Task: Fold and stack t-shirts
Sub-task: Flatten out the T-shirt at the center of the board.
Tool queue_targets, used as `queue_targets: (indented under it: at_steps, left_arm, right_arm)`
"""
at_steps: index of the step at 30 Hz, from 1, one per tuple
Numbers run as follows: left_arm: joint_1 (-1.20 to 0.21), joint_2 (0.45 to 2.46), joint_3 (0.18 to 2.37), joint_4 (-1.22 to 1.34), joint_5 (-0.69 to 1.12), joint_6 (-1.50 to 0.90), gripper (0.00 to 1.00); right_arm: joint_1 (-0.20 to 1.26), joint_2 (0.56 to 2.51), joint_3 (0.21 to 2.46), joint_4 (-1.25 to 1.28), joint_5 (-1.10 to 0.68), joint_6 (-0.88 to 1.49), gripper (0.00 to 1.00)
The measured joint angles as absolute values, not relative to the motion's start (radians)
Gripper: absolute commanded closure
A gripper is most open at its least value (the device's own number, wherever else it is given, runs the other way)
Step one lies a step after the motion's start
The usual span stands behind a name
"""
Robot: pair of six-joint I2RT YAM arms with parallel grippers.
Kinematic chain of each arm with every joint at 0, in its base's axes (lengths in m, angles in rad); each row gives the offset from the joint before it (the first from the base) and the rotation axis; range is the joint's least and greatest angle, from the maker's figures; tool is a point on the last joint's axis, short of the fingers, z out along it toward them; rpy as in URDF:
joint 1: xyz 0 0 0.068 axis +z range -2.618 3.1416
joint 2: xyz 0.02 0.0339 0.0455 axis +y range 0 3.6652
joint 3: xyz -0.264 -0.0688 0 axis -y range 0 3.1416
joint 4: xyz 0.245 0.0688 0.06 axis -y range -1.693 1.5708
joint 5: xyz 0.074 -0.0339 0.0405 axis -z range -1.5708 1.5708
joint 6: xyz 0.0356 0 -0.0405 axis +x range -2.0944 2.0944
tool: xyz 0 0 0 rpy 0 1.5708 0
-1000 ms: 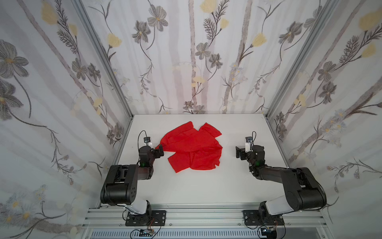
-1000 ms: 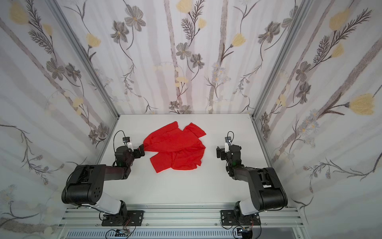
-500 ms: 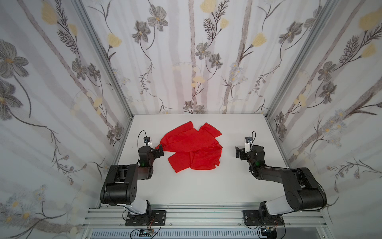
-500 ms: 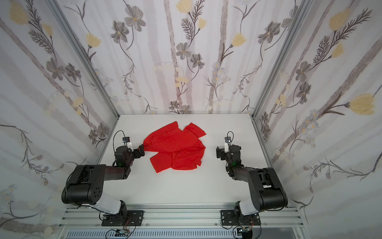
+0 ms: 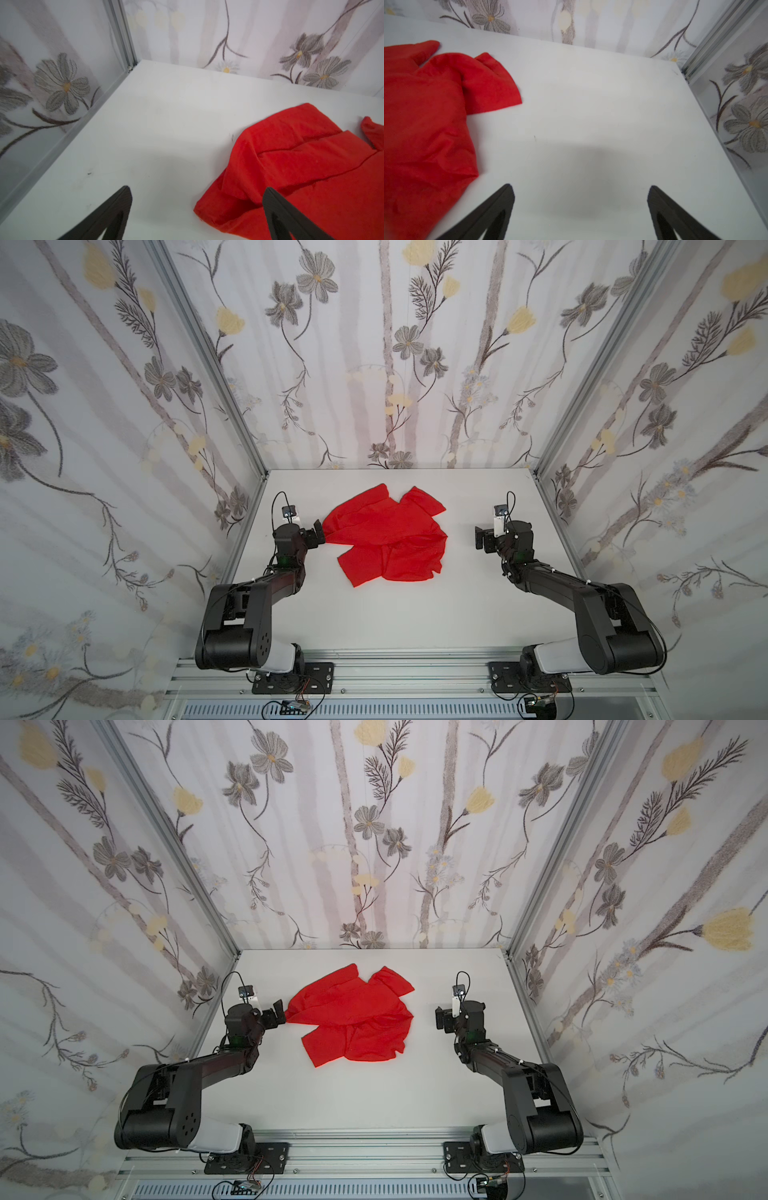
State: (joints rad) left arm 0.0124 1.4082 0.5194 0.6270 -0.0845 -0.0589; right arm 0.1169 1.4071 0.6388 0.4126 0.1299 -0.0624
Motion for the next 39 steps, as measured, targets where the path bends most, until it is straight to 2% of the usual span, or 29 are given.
queue_targets:
  at_steps: [4,8,11,14,17,21,32,39]
  left_arm:
    - [0.014,1.338,0.743,0.270,-0.136,-0.177,0.00]
    - [0.022,1.376,1.024,-0.166,-0.162,-0.352,0.00]
    - [0.019,1.409,1.074,-0.397,-0.080,-0.434,0.02]
    - [-0.065,1.394,1.043,-0.572,-0.004,-0.499,0.04]
    - [-0.181,1.366,0.984,-0.641,0.062,-0.539,0.08]
    - [-0.268,1.382,0.925,-0.695,0.073,-0.583,0.11]
    - [-0.466,1.625,0.989,-0.684,0.078,-0.634,0.19]
    - [-0.540,1.782,1.049,-0.702,0.049,-0.694,0.50]
  right_arm:
    - [0.114,1.294,0.781,0.143,0.178,-0.013,0.00]
    - [0.053,1.102,0.796,-0.128,0.199,0.217,0.00]
    - [0.017,1.018,0.773,-0.238,0.104,0.346,0.00]
    - [0.031,1.014,0.772,-0.342,-0.048,0.413,0.00]
    - [0.045,1.058,0.805,-0.440,-0.147,0.426,0.00]
    - [0.075,1.111,0.872,-0.556,-0.234,0.395,0.00]
    - [0.133,1.114,0.900,-0.670,-0.271,0.382,0.00]
    - [0.136,1.114,0.899,-0.701,-0.269,0.381,0.00]
